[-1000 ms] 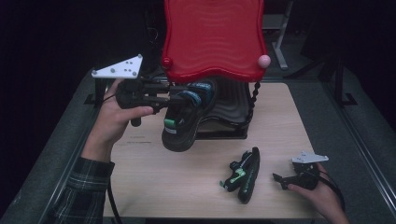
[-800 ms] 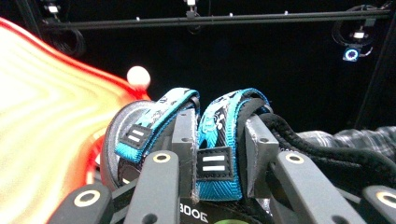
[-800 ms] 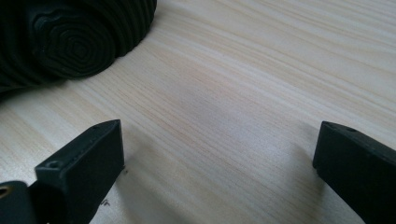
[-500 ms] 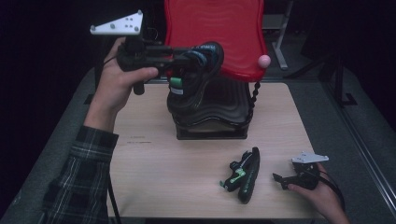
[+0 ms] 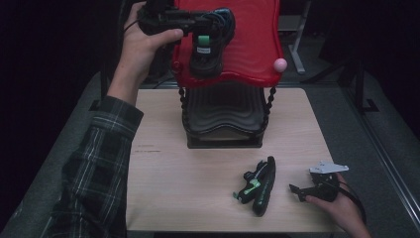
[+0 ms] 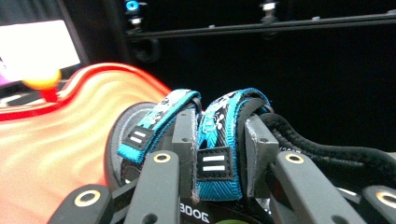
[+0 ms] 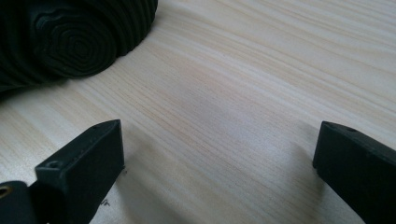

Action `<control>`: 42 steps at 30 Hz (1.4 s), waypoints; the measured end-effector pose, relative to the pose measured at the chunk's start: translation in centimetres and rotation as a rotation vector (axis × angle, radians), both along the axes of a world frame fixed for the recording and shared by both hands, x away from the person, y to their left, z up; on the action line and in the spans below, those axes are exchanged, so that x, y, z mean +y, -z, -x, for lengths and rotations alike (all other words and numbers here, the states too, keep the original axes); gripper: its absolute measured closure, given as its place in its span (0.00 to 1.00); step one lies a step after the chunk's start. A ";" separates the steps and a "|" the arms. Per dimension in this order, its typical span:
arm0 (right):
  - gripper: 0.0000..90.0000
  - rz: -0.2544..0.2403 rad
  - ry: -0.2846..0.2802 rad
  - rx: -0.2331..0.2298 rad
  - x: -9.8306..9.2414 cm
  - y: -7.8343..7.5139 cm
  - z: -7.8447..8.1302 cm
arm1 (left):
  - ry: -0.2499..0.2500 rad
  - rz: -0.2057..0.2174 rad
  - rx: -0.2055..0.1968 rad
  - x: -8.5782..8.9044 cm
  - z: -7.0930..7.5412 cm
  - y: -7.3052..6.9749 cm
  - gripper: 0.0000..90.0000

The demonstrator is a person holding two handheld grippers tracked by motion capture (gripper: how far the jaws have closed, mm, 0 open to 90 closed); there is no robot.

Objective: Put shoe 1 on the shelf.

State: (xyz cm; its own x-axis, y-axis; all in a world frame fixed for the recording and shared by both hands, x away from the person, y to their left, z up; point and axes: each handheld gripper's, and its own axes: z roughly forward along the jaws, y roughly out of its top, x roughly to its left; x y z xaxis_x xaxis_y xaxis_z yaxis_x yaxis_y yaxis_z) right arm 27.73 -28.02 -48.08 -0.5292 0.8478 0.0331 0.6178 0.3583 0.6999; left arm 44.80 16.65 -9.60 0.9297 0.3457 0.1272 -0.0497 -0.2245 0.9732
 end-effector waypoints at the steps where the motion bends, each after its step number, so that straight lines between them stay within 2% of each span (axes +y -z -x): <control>1: 0.02 0.000 0.000 0.000 0.0 0.0 0.0 | -0.032 0.001 0.003 -0.3 -0.9 -0.2 0.78; 5: 0.02 0.000 -0.002 0.000 0.0 0.0 0.0 | -0.093 0.006 -0.006 -0.8 -2.4 -0.4 0.78; 8: 0.02 -0.001 -0.003 0.000 0.0 0.0 0.0 | -0.116 0.003 -0.011 -1.2 -3.0 -0.4 0.78; 12: 0.02 -0.006 -0.005 0.000 -0.1 0.0 0.0 | -0.172 -0.002 -0.011 -2.0 -4.2 0.1 0.78; 17: 0.02 -0.006 -0.007 0.000 -0.1 0.0 0.0 | -0.213 -0.014 -0.020 -2.6 -4.9 0.7 0.78; 19: 0.02 -0.008 -0.008 0.000 -0.1 0.0 0.0 | -0.217 -0.030 -0.021 -2.9 -5.1 1.0 0.78; 22: 0.02 -0.009 -0.009 0.001 -0.2 0.0 0.0 | -0.215 -0.031 -0.029 -3.2 -5.0 1.4 0.78; 25: 0.02 -0.007 -0.010 0.000 -0.1 0.0 0.0 | -0.208 -0.077 -0.047 -3.7 -4.7 1.6 0.77; 30: 0.02 -0.003 -0.009 0.000 -0.1 0.0 0.0 | -0.205 -0.094 -0.054 -3.8 -4.4 2.0 0.77; 33: 0.02 -0.001 -0.009 0.000 -0.1 0.0 0.0 | -0.194 -0.123 -0.077 -3.8 -4.2 2.3 0.77; 37: 0.02 -0.001 -0.009 0.000 -0.1 0.0 0.0 | -0.188 -0.130 -0.067 -3.8 -4.2 2.2 0.76; 41: 0.02 0.001 -0.008 0.000 -0.1 0.0 0.0 | -0.202 -0.133 -0.056 -3.7 -4.2 2.1 0.69; 42: 0.02 -0.001 -0.009 0.000 -0.1 0.0 0.0 | -0.202 -0.131 -0.056 -3.5 -4.2 2.1 0.59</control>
